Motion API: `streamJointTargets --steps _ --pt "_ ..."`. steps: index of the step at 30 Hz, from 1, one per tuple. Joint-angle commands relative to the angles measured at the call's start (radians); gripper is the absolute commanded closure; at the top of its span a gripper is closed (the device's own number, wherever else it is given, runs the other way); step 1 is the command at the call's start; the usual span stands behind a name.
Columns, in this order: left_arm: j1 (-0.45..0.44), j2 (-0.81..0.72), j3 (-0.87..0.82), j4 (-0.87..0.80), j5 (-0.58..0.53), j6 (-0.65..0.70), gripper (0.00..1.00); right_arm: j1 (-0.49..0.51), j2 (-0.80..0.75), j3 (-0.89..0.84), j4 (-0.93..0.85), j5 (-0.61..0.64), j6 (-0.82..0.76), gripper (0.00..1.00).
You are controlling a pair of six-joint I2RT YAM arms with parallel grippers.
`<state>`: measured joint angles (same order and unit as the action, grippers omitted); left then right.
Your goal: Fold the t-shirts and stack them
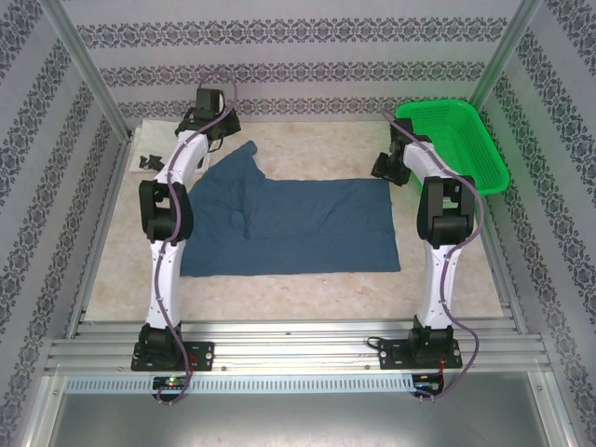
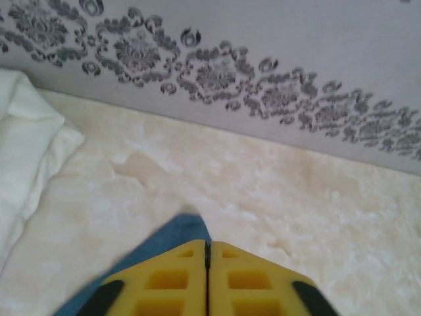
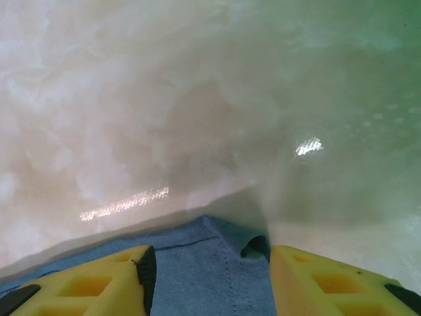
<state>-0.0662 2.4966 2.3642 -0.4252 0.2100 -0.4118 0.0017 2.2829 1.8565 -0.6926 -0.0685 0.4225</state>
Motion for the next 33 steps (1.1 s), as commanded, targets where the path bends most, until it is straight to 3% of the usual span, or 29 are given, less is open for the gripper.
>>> streamJointTargets --steps 1,3,7,23,27,33 --pt "0.004 0.106 0.112 -0.154 0.011 0.017 0.71 -0.005 0.010 0.000 -0.027 0.012 0.002 0.50" --pt "0.002 0.149 0.162 -0.196 0.003 0.014 0.61 -0.005 0.006 -0.005 -0.026 0.012 -0.004 0.50" --pt "0.001 0.204 0.208 -0.235 -0.016 0.015 0.57 -0.007 -0.006 -0.021 -0.018 0.013 -0.010 0.49" --pt "-0.021 0.281 0.245 -0.237 -0.095 0.082 0.56 0.003 -0.069 -0.105 0.030 0.001 -0.007 0.49" --pt "-0.030 0.311 0.300 -0.300 -0.075 0.122 0.56 0.004 -0.070 -0.114 0.037 -0.004 0.000 0.49" --pt "-0.049 0.311 0.287 -0.391 -0.150 0.170 0.63 0.004 -0.079 -0.144 0.062 -0.023 0.015 0.49"
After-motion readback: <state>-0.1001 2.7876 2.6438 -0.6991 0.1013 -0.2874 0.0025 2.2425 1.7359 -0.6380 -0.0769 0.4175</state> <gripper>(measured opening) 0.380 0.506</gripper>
